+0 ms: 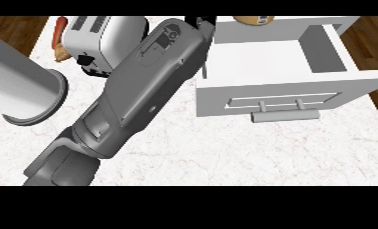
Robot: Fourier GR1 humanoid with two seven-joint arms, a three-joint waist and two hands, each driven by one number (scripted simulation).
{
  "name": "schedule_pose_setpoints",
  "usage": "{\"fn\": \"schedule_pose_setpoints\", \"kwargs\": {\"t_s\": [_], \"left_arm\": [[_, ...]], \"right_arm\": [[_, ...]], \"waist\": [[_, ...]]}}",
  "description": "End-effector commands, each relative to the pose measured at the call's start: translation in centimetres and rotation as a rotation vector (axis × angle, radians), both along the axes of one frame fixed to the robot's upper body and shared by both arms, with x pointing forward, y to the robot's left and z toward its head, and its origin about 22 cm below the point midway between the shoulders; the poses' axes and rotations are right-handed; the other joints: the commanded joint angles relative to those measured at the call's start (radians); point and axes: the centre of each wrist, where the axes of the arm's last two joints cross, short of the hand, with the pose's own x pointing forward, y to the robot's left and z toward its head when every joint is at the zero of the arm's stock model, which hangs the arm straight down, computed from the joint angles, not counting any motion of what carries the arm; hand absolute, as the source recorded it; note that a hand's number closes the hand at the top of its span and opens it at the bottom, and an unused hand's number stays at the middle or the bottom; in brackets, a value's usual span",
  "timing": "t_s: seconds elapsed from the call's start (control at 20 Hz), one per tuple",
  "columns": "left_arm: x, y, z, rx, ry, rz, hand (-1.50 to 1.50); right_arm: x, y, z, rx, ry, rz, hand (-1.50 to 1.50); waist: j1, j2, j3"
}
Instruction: Pick up the can, place it into the drawer and close the drawer
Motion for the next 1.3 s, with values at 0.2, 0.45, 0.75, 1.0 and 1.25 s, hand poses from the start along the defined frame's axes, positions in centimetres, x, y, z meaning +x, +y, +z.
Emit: {"fn": "schedule_pose_setpoints", "kwargs": {"t_s": [0.2,0.45,0.75,1.0,1.25], "left_arm": [[0.6,-0.7,-0.6,0.033,0.022,0.028,1.5],[0.6,-0.8,-2.1,0.064,0.061,0.044,1.5],[0.6,-1.2,-2.1,0.101,0.078,0.077,-1.5],[0.6,-0.8,-3.9,0.119,0.091,0.122,-1.5],[0.9,-0.8,-3.5,0.114,0.065,0.159,-1.5]], "right_arm": [[0.0,0.4,0.9,0.012,-0.025,0.019,-1.5],[0.6,1.0,0.7,-0.009,-0.018,0.013,-1.5],[-0.6,-0.4,1.3,-0.006,-0.003,0.015,-1.5],[0.5,0.2,0.6,0.003,-0.02,0.021,-1.5],[1.9,0.5,1.3,-0.016,-0.023,0.03,-1.5]], "waist": [[-0.017,0.004,0.0],[-0.03,0.008,0.001],[-0.028,0.003,0.001],[-0.037,0.008,0.001],[-0.046,0.017,0.001]]}}
